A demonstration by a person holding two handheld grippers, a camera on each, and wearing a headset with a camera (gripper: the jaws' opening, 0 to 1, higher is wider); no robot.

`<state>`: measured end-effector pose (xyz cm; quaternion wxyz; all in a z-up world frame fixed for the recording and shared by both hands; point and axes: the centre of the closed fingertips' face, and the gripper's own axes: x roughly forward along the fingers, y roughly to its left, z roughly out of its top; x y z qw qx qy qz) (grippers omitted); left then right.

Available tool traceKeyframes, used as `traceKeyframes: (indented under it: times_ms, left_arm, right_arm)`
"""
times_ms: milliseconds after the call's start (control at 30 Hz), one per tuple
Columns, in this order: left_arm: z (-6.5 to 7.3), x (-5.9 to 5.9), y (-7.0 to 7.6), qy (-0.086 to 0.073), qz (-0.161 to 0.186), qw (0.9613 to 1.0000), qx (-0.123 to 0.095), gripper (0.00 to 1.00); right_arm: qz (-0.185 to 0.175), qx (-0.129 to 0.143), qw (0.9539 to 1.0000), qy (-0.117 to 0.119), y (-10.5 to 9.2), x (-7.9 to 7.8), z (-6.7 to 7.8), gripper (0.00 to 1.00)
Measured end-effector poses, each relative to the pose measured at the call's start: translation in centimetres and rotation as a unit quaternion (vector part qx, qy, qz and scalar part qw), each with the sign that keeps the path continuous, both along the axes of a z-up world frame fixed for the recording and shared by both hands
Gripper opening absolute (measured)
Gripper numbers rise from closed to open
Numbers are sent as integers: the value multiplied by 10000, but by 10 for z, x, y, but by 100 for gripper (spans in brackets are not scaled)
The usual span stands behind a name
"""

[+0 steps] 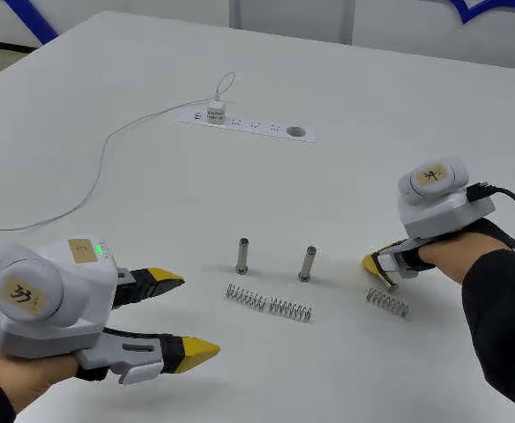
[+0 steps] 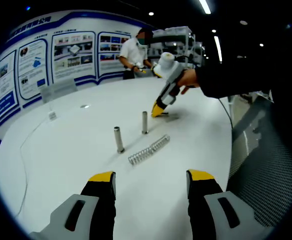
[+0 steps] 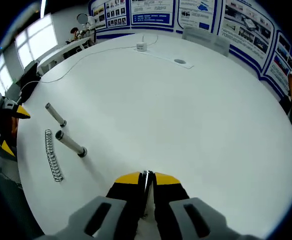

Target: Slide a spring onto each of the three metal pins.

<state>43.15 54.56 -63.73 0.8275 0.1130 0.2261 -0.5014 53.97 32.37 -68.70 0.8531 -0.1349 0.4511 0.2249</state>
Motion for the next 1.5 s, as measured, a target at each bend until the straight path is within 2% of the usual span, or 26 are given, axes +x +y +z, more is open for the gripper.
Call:
traceKeyframes:
  times_ms: [167,233,267,367,467,533,800,1100,1367,1433,1500]
  left_arm:
    - [0,0,0,-4,-3,10000,1,58]
    - [1,0,-1,-20,-9,10000,4,58]
    - [1,0,-1,-23,-9,10000,6,58]
    - [2,0,0,-38,-1,10000,12,57]
    - [3,0,1,-52,6,10000,2,57]
    - [3,0,0,-57,-8,10000,5,57]
    - [4,-1,-1,-87,-49,9999,14,56]
    - [6,-2,-2,-111,-92,9999,41,56]
    - [5,-2,-2,-102,-97,9999,53,56]
    - [5,-1,-2,-102,-89,9999,52,56]
    - [4,-1,-2,-96,-84,9999,51,56]
  right_arm:
    - [32,-63,9999,-114,-2,1,0,9]
    - [-126,118,9995,-273,-3,5,0,9]
    - [-184,150,9994,-250,-4,4,0,9]
    - [-189,0,9994,-274,-6,2,2,9]
    - [-201,127,9990,-377,-4,-1,15,9]
    - [-189,103,9988,-439,-6,0,19,9]
    - [-201,136,9975,-671,-8,-17,38,9]
    - [-323,270,9954,-855,-13,-26,44,9]
    - [-350,418,9940,-951,-10,-30,45,9]
    - [-329,554,9920,-1090,-6,-31,50,9]
    - [-351,571,9920,-1067,-6,-31,49,9]
